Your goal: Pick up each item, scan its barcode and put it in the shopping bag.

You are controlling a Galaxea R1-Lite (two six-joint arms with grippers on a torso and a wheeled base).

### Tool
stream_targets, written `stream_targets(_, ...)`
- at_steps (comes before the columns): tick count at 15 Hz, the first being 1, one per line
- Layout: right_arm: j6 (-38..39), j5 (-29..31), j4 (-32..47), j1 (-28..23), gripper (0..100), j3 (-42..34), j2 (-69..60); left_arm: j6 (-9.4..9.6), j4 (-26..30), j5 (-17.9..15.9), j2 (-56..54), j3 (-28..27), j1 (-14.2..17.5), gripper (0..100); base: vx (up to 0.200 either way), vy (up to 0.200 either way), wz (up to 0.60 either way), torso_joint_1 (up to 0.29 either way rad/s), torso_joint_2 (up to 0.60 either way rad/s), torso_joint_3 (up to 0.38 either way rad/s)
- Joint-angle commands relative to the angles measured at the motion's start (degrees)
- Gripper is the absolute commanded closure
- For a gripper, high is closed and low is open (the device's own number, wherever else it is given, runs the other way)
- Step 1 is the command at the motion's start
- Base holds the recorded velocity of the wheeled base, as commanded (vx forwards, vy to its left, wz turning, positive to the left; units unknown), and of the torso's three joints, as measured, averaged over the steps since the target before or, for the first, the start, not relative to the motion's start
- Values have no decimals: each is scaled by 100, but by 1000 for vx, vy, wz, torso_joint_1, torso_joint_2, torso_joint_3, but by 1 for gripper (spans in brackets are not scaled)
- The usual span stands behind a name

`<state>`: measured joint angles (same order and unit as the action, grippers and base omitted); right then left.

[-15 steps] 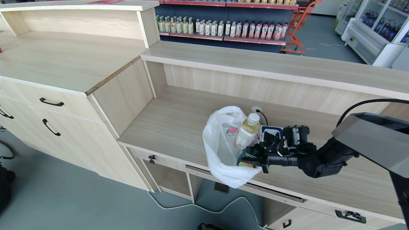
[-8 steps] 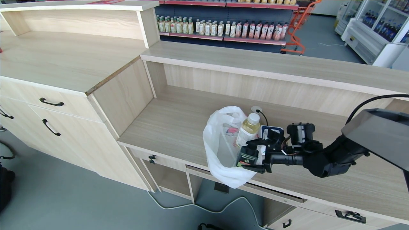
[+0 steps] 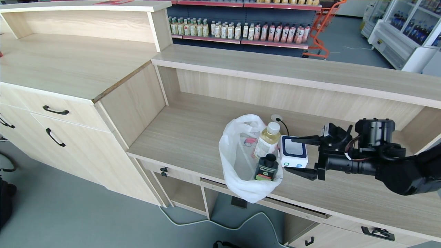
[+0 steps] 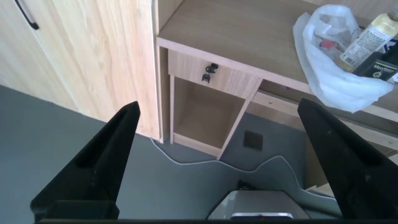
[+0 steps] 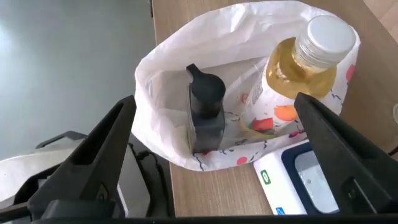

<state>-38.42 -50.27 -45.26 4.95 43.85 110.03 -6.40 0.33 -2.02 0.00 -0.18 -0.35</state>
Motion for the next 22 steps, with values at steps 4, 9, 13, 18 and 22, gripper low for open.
stream_targets(4,-130,308,-18,-1216,0,-1326,-1933,-2,2,0,0,1,0,0,0,0,0,0,0,0)
stream_targets(9,1065,2443,-9,-1427,0,-1274,-2742,-2,2,0,0,1,0,0,0,0,-480,0,-2,3)
stream_targets(13,2041,3779,9,-1444,0,-1089,-3058,-2,2,0,0,1,0,0,0,0,-450,3,2,3)
stream_targets(18,2700,4395,-114,-1725,0,-2161,-4130,-2,2,0,0,1,0,0,0,0,0,0,0,0)
stream_targets(22,3113,4702,70,-1681,0,-3787,-5730,-2,2,0,0,1,0,0,0,0,0,0,0,0)
